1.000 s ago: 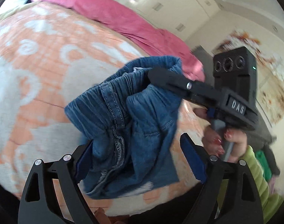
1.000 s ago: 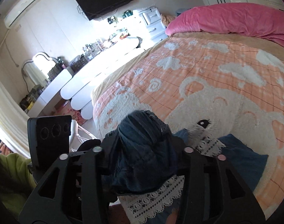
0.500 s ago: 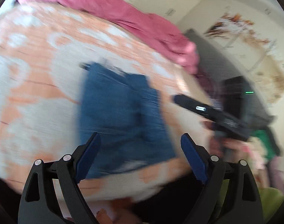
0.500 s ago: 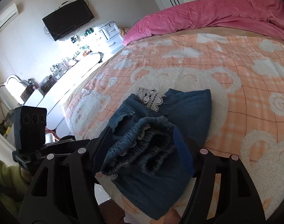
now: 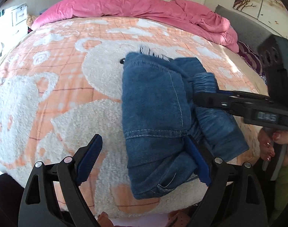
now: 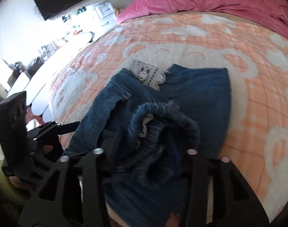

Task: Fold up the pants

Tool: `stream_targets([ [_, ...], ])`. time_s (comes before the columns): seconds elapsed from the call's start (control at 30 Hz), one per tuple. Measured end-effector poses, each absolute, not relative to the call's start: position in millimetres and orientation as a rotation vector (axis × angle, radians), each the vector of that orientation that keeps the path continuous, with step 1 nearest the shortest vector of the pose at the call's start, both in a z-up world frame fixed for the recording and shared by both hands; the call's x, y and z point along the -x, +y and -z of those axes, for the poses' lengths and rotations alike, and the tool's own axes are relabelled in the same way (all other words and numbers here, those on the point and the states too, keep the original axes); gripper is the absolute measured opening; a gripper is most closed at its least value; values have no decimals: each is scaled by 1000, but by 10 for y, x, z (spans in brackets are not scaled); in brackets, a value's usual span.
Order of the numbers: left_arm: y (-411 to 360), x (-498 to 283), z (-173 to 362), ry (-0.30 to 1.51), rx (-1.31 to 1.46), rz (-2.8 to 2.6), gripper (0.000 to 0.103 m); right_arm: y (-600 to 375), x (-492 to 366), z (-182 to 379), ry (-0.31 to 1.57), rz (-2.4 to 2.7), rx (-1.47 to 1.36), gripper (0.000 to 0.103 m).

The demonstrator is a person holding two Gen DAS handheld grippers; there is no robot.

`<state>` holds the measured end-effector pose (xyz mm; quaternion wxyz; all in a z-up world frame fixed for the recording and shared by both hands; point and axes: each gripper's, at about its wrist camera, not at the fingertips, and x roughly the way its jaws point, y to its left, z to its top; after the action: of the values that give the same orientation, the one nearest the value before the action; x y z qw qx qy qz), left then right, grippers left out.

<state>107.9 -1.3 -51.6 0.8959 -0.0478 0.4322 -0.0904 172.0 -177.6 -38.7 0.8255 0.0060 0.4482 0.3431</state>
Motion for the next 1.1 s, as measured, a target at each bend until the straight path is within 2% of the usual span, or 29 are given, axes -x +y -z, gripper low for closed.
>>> stream_targets([
  [0.1, -5, -1049, 468, 870, 76, 157, 88, -1605, -1754, 217, 883, -811, -9, 21],
  [0.23, -11, -1042, 444, 859, 82, 155, 87, -1625, -1768, 70, 774, -842, -9, 21],
  [0.33, -16, -1042, 466, 874, 90, 170, 87, -1732, -1862, 314, 902, -736, 26, 28],
  [0.47, -40, -1022, 454, 876, 83, 176, 87, -1926, -1779, 198, 900, -663, -31, 51],
  [0.77, -4, -927, 357, 858, 101, 177, 87, -2249, -1229, -297, 729, -616, -71, 58],
  [1.1, 123, -819, 149, 804, 115, 160, 87, -2039, -708, -349, 684, -668, 62, 59],
])
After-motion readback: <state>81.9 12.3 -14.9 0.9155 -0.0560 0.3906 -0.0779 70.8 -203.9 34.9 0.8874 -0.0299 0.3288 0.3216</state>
